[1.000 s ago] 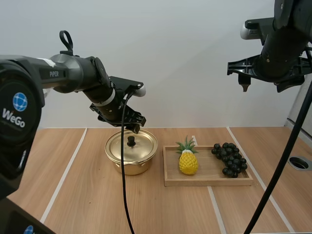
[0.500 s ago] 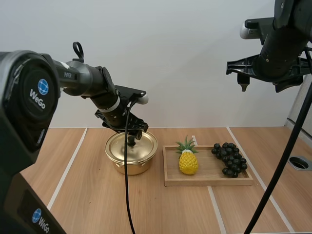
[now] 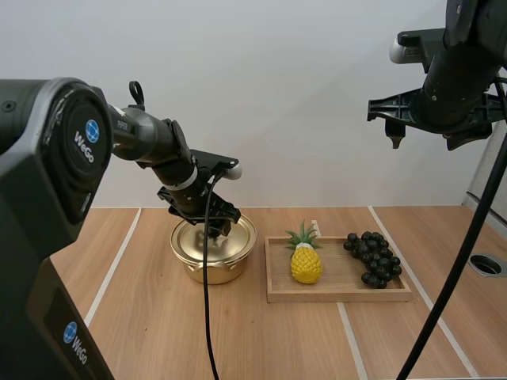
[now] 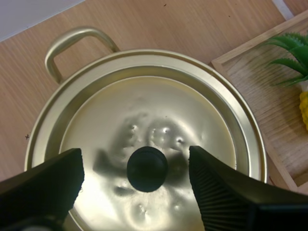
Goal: Open the pot, put the grape inside, and close it
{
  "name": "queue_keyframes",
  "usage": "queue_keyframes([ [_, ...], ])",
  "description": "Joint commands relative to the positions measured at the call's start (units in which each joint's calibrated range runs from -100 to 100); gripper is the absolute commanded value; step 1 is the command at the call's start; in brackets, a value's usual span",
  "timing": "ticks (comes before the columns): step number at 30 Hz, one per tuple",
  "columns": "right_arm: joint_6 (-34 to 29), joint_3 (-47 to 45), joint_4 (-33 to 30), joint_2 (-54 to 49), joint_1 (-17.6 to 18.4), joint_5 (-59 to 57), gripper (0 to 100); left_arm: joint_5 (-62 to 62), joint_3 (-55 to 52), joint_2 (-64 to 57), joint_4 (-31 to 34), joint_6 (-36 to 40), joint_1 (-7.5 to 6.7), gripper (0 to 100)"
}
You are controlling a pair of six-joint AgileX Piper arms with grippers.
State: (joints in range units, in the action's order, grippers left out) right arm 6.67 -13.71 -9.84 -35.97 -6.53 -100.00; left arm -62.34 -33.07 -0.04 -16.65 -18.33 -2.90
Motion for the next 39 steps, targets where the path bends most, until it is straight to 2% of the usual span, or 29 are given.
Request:
queue_keyframes([
  [1, 0.43, 0.01, 0.12, -0.45, -0.10, 0.00, 100, 0.76, -0.17, 0.10, -0.70, -1.60, -0.13, 100],
  [3, 0.43, 0.01, 0.12, -0.45, -0.10, 0.00, 100, 0.76, -0.17, 0.10, -0.70, -1.59, -0.13, 100],
  [4, 0.43, 0.01, 0.12, -0.45, -0.10, 0.00, 100, 0.76, -0.17, 0.10, -0.70, -1.59, -0.13, 84],
  [6, 0.43, 0.01, 0.12, -0.45, -0.10, 0.00, 100, 0.76, -0.17, 0.10, -0.70, -0.64, -0.13, 44],
  [7, 0.43, 0.01, 0.12, -0.45, -0.10, 0.00, 100, 0.76, -0.17, 0.10, -0.70, 0.56, -0.13, 18],
  [8, 0.43, 0.01, 0.12, -0.45, -0.10, 0.00, 100, 0.76, -0.17, 0.10, -0.70, 1.71, -0.13, 0],
  [21, 0.43, 0.01, 0.12, -0.45, -0.10, 0.00, 100, 2.84, 2.73, -0.69, -2.87, 3.40, -0.13, 1],
  [39, 1.57, 0.01, 0.12, -0.45, -0.10, 0.00, 100, 2.54, 17.96, -17.50, -2.57, 7.79, -0.13, 1],
])
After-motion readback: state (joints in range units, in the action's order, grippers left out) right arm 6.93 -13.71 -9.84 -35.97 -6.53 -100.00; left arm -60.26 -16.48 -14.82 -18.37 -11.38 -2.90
